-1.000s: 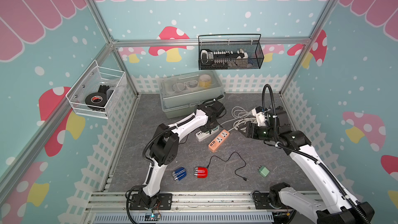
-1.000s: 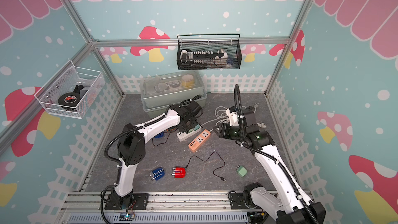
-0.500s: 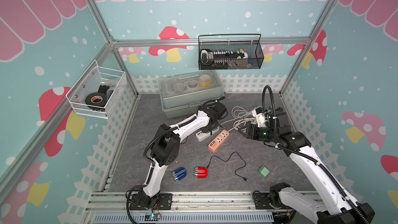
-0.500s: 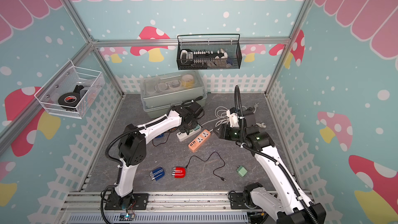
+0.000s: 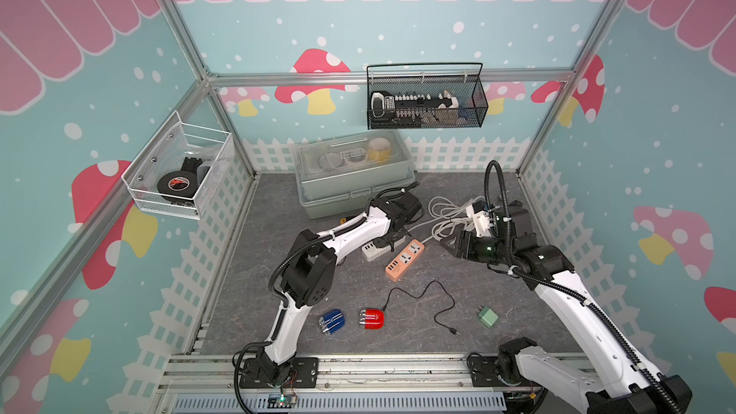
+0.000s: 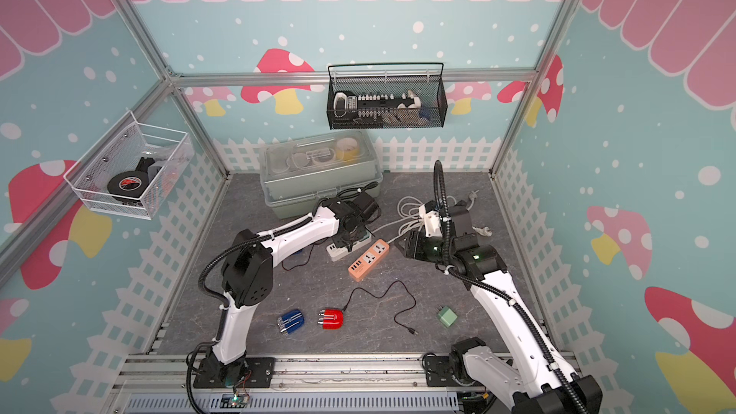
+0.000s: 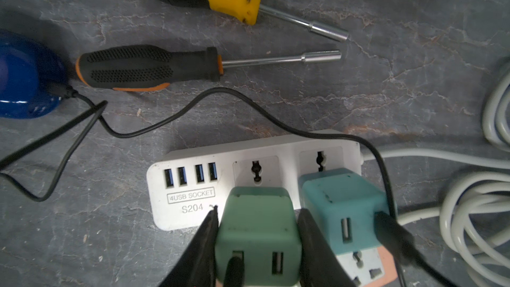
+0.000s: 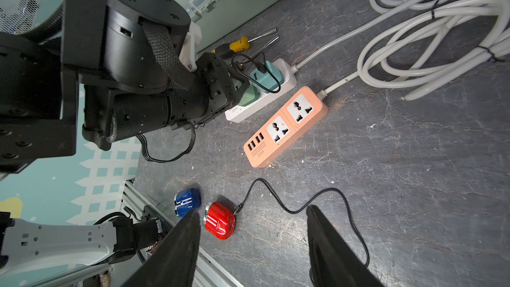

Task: Charge the electric shaver
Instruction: Insert the plug into the socket.

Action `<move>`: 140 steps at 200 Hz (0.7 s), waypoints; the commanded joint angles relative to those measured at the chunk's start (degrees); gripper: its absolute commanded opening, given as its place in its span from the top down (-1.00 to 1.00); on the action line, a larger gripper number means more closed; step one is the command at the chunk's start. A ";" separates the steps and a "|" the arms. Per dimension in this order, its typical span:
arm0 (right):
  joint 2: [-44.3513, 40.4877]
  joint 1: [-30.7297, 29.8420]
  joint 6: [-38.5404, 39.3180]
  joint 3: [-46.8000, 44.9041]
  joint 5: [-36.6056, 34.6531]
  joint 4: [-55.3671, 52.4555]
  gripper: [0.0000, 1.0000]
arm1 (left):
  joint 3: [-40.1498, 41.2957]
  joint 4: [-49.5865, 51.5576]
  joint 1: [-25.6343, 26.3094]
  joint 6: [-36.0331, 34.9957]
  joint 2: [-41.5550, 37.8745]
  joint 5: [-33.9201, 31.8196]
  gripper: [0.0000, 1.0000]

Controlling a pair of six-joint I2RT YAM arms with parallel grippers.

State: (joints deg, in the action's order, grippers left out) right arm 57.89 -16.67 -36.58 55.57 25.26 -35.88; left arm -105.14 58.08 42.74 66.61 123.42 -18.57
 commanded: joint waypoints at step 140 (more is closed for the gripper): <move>0.03 -0.47 -0.60 -1.16 0.16 2.05 -0.22 | -0.33 2.94 1.77 -2.00 11.00 3.09 1.00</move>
State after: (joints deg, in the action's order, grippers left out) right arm 57.89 -16.67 -37.19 55.13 25.28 -35.03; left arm -108.14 59.40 43.22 65.56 126.69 -20.93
